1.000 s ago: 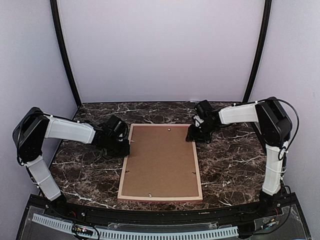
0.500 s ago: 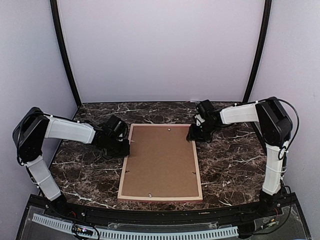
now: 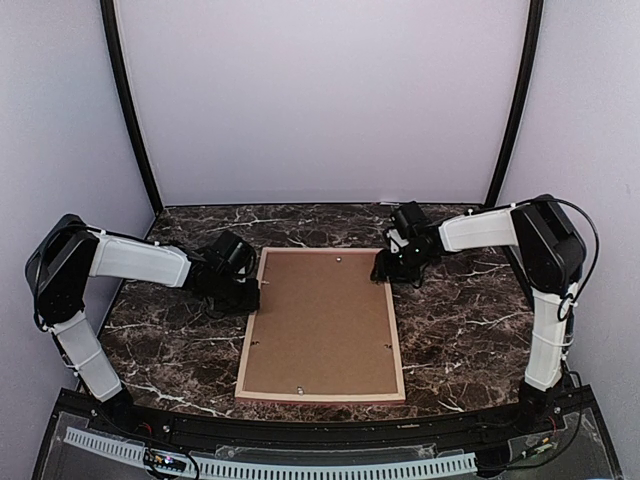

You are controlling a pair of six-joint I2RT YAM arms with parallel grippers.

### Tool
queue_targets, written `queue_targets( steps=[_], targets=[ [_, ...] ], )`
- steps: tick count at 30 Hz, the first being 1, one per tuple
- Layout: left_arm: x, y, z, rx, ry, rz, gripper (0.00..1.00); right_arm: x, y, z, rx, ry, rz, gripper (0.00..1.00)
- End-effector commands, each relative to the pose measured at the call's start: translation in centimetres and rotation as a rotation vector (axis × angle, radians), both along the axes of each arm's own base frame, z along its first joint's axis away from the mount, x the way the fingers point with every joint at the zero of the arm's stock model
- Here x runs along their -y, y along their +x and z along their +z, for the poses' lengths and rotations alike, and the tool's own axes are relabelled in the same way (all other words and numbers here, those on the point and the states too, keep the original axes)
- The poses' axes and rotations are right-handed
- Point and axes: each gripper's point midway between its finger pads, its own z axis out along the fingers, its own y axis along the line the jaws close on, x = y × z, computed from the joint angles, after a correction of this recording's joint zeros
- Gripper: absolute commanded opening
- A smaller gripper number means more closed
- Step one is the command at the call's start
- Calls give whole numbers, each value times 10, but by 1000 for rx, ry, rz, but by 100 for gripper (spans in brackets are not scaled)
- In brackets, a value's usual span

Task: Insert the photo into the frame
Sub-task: Press the fastener onto the backboard.

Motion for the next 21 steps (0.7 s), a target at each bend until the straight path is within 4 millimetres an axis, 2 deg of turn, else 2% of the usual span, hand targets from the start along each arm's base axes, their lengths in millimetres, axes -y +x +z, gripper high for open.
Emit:
queue_targets(
  steps=[1, 9, 18, 21],
  targets=[
    [9, -6, 1, -12, -27, -54, 0, 15, -18, -26, -40, -153, 22, 51],
    [10, -6, 1, -15, -28, -56, 0, 20, -21, -31, -41, -190, 27, 47],
    [9, -7, 1, -15, -26, -55, 0, 12, -20, -36, -85, -99, 15, 28],
    [9, -7, 1, -15, -25, -55, 0, 13, -22, -38, -97, -92, 16, 26]
  ],
)
